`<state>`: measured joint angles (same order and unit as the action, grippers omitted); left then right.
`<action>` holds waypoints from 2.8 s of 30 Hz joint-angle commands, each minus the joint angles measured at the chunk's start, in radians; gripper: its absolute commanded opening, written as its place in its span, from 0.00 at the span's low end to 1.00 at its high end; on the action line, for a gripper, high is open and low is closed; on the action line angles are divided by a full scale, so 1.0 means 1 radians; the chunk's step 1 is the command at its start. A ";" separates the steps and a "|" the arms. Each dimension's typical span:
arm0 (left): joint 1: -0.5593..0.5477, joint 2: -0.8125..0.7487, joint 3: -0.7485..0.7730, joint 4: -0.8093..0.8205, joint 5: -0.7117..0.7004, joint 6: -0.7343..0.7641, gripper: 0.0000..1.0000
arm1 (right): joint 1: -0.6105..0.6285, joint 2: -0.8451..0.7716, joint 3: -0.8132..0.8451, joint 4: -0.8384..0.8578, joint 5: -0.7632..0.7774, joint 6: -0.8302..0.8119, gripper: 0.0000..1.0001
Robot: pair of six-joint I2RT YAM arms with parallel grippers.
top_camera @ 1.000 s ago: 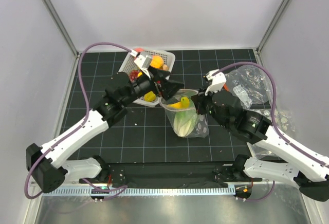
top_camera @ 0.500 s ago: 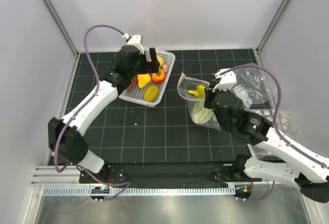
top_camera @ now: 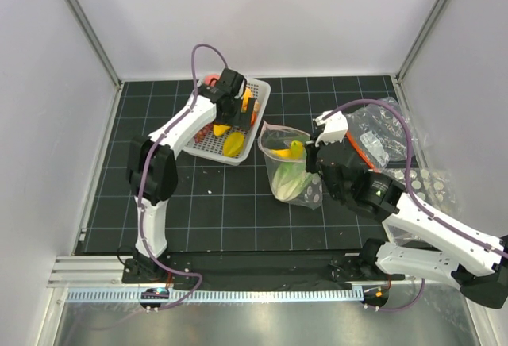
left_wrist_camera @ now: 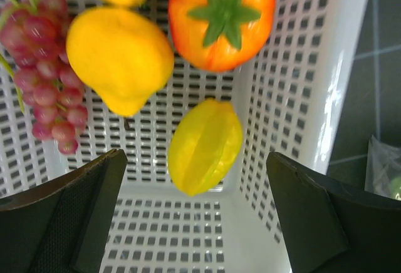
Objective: Place the food in the zip-top bag and seal the zipper
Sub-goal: Pick up the fake fruit from the bin.
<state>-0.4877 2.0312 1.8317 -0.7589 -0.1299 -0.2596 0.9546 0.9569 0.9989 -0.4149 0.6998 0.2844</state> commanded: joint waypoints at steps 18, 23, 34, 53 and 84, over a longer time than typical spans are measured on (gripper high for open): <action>-0.003 -0.026 -0.236 -0.019 0.216 -0.030 0.84 | 0.006 -0.030 -0.019 0.091 0.001 0.021 0.01; -0.002 -0.173 -0.354 0.162 0.139 0.003 0.76 | 0.007 -0.027 -0.023 0.096 -0.008 0.022 0.01; 0.003 -0.052 -0.283 0.126 0.179 0.056 0.89 | 0.007 -0.033 -0.026 0.094 0.006 0.019 0.01; 0.006 -0.316 -0.334 0.157 0.208 0.062 0.30 | 0.007 -0.047 -0.042 0.102 0.018 0.024 0.01; 0.098 -0.032 -0.319 0.280 0.191 0.152 1.00 | 0.007 -0.030 -0.042 0.110 -0.010 0.016 0.01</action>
<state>-0.3969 1.9949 1.5204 -0.5564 0.0536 -0.1211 0.9565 0.9302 0.9508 -0.3737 0.6849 0.2916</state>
